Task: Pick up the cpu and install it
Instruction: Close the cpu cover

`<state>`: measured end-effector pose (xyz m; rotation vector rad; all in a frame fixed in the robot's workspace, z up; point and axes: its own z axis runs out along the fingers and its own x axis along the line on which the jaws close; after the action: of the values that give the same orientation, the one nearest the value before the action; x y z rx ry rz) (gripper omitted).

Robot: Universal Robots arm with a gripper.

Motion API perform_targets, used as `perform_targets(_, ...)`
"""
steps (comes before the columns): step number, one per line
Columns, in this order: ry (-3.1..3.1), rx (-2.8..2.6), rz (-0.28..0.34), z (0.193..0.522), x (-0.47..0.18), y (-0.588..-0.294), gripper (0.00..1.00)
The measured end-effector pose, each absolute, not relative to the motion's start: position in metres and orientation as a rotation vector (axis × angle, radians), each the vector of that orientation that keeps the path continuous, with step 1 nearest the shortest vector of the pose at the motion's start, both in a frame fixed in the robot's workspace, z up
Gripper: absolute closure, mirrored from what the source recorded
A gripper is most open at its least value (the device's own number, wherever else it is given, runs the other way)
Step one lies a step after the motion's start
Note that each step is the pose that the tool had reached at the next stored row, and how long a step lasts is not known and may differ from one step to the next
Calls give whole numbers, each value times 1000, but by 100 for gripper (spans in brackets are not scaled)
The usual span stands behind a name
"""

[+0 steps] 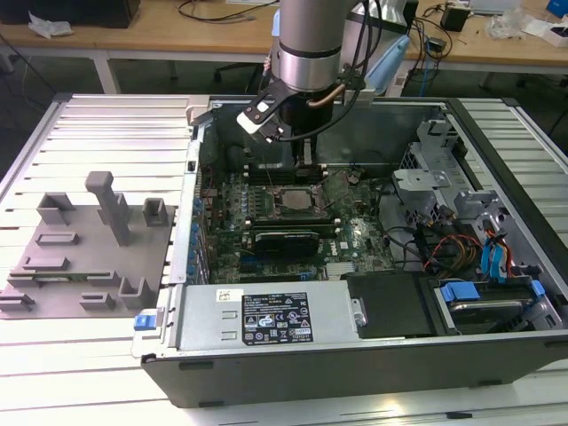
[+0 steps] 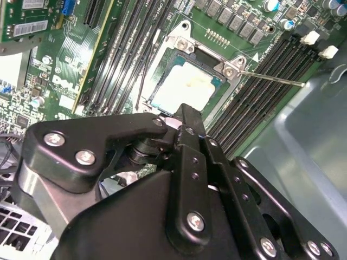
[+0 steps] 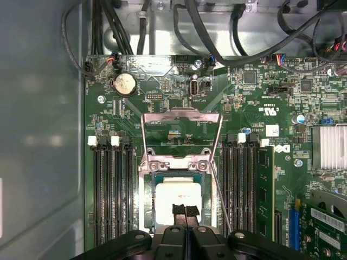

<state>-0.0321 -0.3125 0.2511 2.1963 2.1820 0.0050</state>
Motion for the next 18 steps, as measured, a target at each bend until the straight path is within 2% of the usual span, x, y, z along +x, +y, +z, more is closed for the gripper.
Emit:
perform_targets(13, 2182, 2196, 4, 282, -32, -312, 89)
perform_targets(18, 2181, 2196, 3, 283, -32, -312, 89)
